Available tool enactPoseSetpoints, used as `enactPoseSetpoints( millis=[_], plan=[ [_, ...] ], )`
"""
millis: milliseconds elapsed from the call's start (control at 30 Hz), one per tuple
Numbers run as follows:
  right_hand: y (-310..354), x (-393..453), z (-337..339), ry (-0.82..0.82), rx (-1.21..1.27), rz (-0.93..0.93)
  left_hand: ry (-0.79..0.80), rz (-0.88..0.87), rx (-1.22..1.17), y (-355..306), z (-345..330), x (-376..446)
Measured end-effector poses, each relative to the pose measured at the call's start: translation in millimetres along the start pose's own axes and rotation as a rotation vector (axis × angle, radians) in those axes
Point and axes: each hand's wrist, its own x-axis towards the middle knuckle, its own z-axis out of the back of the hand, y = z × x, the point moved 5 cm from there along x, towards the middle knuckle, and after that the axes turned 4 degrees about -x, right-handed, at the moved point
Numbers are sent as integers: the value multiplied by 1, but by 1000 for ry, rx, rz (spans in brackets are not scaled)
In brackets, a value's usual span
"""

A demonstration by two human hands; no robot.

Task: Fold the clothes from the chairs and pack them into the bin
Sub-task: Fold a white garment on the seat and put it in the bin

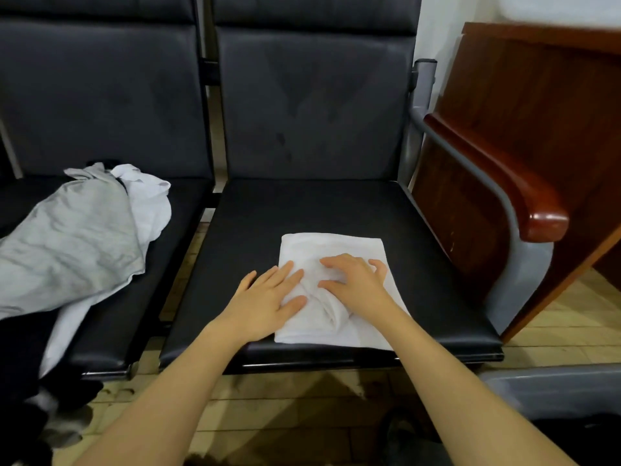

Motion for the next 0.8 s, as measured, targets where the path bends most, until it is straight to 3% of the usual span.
enactPoseSetpoints(
  millis=[133, 333, 500, 567, 633, 700, 800],
  plan=[
    [3, 1, 0, -7, -51, -23, -59, -58, 60, -4, 3, -6],
    [-18, -26, 24, -61, 383, -49, -135, -152, -7, -17, 16, -15],
    [-38, -55, 52, -186, 523, -65, -81, -221, -66, -46, 11, -23],
    [-44, -64, 58, -230, 473, -160, -59, -239, -61, -55, 7, -25],
    [-44, -69, 61, -244, 214, -189, -73, -242, -62, -58, 5, -25],
    [-34, -70, 59, -250, 17, -92, -102, -243, -59, -57, 4, -26],
    [-17, -69, 44, -120, 47, 76, -127, -236, -40, -52, 5, -29]
  ],
)
